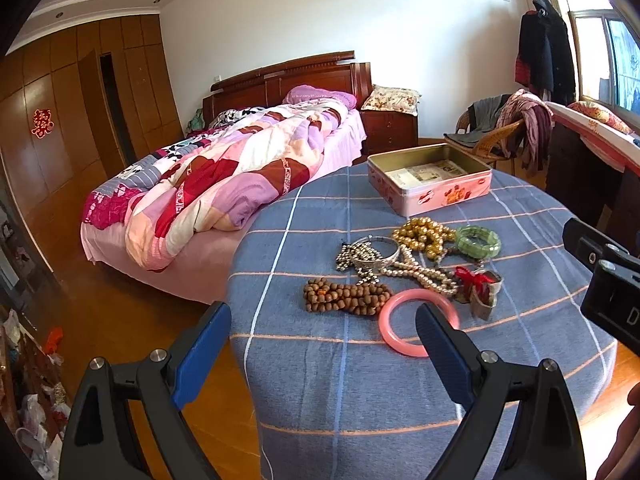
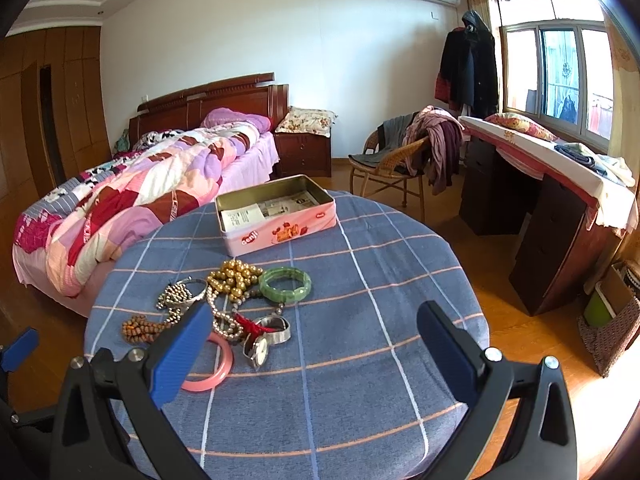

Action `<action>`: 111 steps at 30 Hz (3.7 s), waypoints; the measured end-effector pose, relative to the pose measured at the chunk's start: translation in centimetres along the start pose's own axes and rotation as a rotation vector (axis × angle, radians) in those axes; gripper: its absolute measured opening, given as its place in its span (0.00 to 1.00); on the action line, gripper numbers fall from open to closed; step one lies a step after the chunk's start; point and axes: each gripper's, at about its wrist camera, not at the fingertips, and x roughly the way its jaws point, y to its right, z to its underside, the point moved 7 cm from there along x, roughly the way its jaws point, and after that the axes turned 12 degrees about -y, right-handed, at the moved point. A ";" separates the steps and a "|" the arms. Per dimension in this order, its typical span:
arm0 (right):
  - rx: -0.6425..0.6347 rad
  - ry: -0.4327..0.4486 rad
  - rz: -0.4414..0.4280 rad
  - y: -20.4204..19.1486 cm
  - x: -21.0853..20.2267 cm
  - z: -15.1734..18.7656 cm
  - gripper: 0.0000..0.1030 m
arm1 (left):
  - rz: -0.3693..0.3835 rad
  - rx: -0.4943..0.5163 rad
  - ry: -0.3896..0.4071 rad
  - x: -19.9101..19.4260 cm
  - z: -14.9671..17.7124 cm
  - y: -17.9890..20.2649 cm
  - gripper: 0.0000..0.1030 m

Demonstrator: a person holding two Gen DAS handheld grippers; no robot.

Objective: Organize jewelry
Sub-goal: 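Move both grippers toward the jewelry pile on the table, then grasp the red tassel by the watch with right gripper while left grasps pink bangle, then lift the pink bangle with left gripper while right lifts the red tassel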

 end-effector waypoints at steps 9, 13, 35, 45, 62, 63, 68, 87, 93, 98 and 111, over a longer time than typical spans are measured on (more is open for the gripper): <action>-0.056 -0.072 -0.012 -1.5 3.4 0.4 1.00 | -0.041 -0.019 -0.067 2.8 0.2 -1.1 0.91; -0.089 -0.148 -0.031 -2.2 5.4 0.8 1.00 | -0.030 -0.030 -0.094 4.0 0.0 -1.4 0.91; -0.165 -0.365 -0.152 -2.1 13.1 3.0 0.36 | 0.065 0.029 -0.195 9.8 -0.5 -0.4 0.91; -0.147 -0.366 -0.147 0.2 13.3 2.1 0.36 | 0.191 0.131 -0.278 11.1 0.4 3.9 0.73; -0.187 -0.273 -0.057 0.4 12.7 -1.1 0.33 | 0.303 0.185 -0.242 10.8 -1.0 6.3 0.09; -0.183 -0.273 -0.058 0.4 12.8 -1.3 0.33 | 0.308 0.185 -0.227 10.5 -1.3 6.2 0.09; -0.158 -0.264 -0.071 0.8 12.8 -2.4 0.33 | 0.357 0.172 -0.137 8.4 -3.6 5.9 0.09; 0.003 -0.138 -0.260 4.1 11.4 -8.8 0.33 | 0.436 0.036 -0.035 9.2 -11.9 5.2 0.09; 0.026 -0.112 -0.262 4.3 12.8 -11.4 0.33 | 0.440 0.005 -0.031 11.2 -14.3 5.8 0.09; 0.044 -0.033 -0.345 3.7 13.5 -14.8 0.33 | 0.438 -0.024 -0.004 13.2 -17.6 6.4 0.09; 0.002 -0.161 -0.424 3.5 15.4 -13.5 0.33 | 0.420 -0.009 -0.024 15.9 -19.0 7.2 0.09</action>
